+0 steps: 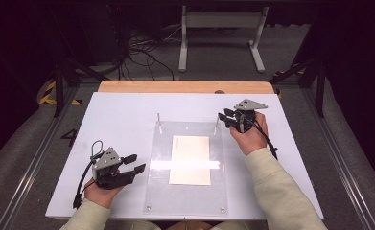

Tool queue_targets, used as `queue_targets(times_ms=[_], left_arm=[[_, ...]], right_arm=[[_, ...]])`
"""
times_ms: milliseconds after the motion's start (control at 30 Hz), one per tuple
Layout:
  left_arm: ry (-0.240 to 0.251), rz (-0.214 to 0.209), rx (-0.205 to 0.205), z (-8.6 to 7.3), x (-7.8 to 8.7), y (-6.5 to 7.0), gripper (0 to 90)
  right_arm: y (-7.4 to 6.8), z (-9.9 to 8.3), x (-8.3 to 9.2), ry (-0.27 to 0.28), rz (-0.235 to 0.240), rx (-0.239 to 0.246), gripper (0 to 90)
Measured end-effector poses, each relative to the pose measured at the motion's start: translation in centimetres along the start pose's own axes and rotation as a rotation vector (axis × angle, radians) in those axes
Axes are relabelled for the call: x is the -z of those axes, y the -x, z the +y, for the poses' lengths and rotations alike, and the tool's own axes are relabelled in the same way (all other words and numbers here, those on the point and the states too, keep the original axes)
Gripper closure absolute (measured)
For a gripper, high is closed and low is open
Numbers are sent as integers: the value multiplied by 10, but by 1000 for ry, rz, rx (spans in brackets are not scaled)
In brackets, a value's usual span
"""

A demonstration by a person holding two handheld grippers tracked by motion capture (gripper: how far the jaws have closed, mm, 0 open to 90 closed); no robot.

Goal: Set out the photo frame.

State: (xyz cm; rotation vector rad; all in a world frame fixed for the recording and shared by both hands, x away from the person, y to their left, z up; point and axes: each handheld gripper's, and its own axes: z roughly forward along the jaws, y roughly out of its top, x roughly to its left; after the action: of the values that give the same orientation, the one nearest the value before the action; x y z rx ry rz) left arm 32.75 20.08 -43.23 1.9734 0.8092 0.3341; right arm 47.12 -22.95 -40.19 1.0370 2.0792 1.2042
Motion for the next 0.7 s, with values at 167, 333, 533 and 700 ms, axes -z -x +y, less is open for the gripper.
queue_targets(times_ms=[167, 333, 533, 700], left_arm=[[-2, 9, 14, -4, 4, 2, 491], [-8, 16, 9, -7, 6, 2, 490], [-12, 17, 12, -8, 6, 3, 489], [-19, 15, 2, -8, 5, 5, 489]], right_arm=[[2, -8, -15, -36, 8, -37, 703], [3, -12, -27, -43, 11, -55, 797], [-4, -16, -31, -26, -25, -44, 857], [-3, -20, -34, 3, -31, -83, 860]])
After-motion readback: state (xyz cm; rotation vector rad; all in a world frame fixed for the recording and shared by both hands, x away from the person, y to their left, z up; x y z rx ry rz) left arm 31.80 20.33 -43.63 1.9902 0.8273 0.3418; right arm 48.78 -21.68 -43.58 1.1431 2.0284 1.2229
